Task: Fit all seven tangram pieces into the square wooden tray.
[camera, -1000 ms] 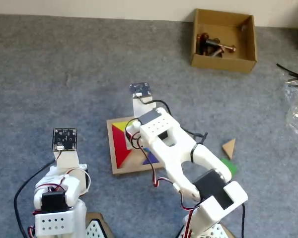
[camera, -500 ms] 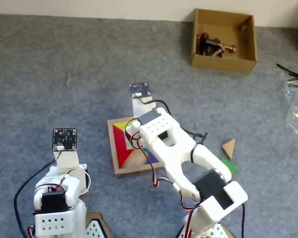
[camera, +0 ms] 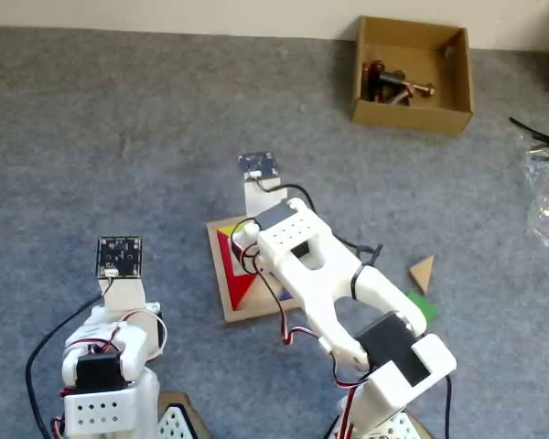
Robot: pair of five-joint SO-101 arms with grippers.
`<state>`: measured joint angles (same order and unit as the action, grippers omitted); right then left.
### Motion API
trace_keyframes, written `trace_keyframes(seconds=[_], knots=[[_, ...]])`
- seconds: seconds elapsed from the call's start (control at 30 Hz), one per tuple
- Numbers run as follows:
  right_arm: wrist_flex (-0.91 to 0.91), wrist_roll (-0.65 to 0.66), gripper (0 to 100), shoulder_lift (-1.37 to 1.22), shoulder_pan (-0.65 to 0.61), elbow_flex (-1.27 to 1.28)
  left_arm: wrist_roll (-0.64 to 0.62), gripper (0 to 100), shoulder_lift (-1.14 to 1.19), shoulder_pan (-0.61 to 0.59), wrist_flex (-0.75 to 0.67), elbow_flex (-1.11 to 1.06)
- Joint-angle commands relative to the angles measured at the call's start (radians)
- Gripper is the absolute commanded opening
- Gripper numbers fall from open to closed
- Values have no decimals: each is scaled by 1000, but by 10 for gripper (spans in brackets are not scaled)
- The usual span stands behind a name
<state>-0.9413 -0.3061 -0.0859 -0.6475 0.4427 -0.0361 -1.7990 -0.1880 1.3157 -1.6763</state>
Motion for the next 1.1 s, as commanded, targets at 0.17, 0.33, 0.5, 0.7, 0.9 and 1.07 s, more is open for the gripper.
trace_keyframes(seconds=[0.17, 0.33, 0.5, 0.7, 0.9, 1.07], knots=[[4, 11, 242, 22, -68, -51, -2, 5, 7, -8, 8, -21], [4, 11, 242, 22, -65, -51, -2, 5, 7, -8, 8, -21], [4, 11, 242, 24, -70, -51, -2, 5, 7, -8, 8, -21], [4, 11, 242, 24, -64, -51, -2, 5, 7, -8, 8, -21], [4, 106, 242, 105, -62, -45, -2, 5, 7, -8, 8, -21], [4, 112, 242, 228, -62, -12, -2, 5, 7, -8, 8, -21]])
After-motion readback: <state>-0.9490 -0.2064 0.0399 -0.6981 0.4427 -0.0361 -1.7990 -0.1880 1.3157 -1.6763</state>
